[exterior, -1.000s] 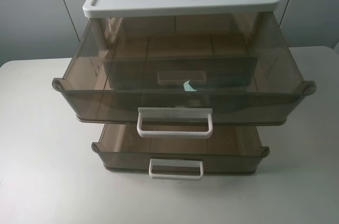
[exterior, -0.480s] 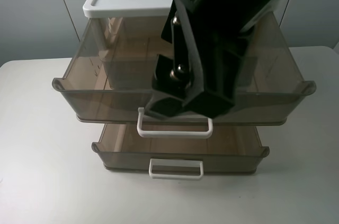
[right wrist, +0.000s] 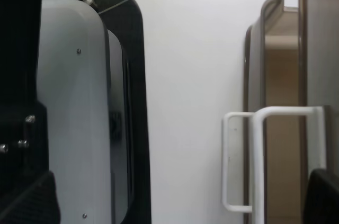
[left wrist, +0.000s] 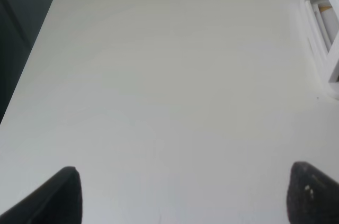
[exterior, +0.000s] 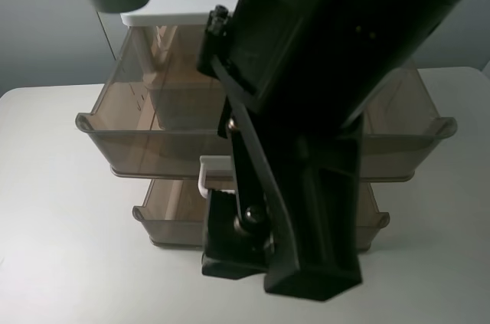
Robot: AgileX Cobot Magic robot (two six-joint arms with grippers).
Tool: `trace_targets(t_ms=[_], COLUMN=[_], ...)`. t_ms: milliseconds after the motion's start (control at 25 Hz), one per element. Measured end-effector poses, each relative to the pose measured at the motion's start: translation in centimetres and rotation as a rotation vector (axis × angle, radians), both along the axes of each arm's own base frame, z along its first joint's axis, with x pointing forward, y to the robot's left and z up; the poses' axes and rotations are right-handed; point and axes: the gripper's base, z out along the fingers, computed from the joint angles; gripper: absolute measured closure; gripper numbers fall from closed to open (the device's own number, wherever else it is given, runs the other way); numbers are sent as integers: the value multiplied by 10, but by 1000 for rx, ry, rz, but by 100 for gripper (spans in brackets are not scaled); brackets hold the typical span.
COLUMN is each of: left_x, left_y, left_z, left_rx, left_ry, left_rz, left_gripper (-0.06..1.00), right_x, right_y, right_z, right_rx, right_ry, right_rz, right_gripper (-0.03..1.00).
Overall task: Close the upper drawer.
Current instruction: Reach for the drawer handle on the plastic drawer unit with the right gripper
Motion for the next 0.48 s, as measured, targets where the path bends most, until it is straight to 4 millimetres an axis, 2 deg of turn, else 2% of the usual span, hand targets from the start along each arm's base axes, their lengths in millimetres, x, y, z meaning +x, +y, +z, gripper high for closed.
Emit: trace_targets(t_ms=[320, 480], left_x=[0, 0], left_y=[0, 0], left_z=[0, 0], left_rx=[0, 0], left_ry=[0, 0], left_rz=[0, 0], left_gripper=[20, 20], right_x=[2, 2], right_y=[17, 19], right_z=[-28, -33], right_rx=[-112, -158], right_ry=[-8, -67], right_rz=[45, 58], right_gripper=[27, 27])
